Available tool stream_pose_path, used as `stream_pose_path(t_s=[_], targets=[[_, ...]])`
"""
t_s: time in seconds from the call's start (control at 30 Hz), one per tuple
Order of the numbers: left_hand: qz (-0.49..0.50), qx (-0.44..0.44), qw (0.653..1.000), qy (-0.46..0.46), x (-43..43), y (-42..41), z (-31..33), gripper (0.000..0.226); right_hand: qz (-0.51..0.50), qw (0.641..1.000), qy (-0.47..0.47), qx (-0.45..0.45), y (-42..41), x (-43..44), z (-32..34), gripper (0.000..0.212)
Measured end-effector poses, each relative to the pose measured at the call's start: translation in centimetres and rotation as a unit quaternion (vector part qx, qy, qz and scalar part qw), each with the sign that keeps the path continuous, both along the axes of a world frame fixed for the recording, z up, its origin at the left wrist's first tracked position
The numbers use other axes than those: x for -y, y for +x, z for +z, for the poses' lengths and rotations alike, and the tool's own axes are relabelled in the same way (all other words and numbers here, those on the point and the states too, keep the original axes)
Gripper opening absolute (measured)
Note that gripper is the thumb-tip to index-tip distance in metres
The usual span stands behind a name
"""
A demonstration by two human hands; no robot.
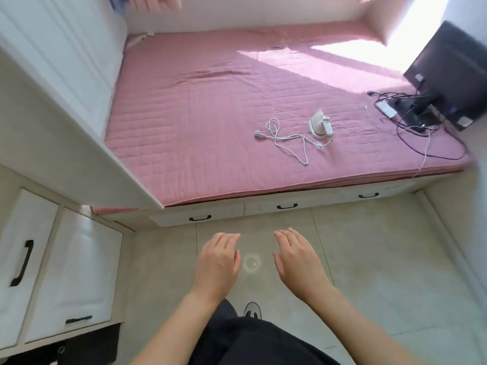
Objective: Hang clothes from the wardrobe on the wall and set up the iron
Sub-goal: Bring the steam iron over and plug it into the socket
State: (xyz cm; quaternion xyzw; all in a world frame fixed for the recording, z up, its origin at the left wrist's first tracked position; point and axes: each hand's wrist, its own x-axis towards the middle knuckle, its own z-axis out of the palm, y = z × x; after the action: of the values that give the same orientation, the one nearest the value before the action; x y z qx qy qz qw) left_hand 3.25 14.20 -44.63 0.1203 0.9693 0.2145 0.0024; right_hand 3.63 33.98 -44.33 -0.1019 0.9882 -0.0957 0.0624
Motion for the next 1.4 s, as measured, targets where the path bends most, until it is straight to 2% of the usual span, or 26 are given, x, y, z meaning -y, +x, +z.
stream_pose_path(t_s=[0.33,0.87,1.13,1.4], targets=[[-0.077,0.009,0.997,-0.005,-6.7,-9.9,-0.5,0.034,-0.103,0.994,-0.017,-0.019,-7.4,-8.1,-1.0,0.043],[-0.105,0.053,0.992,-0.047,-13.9,-34.9,-2.6,0.035,-0.128,0.992,-0.013,-0.01,-30.3,-17.7,-1.3,0.034],[-0.072,0.098,0.991,-0.047,-18.0,-43.2,-5.6,0.031,-0.11,0.992,0.008,0.054,-39.4,-22.9,-2.7,0.027],[0.082,0.227,0.97,-0.02,-24.5,-48.9,-9.2,0.036,-0.032,0.994,0.016,0.101,-48.1,-29.2,-6.4,0.022]])
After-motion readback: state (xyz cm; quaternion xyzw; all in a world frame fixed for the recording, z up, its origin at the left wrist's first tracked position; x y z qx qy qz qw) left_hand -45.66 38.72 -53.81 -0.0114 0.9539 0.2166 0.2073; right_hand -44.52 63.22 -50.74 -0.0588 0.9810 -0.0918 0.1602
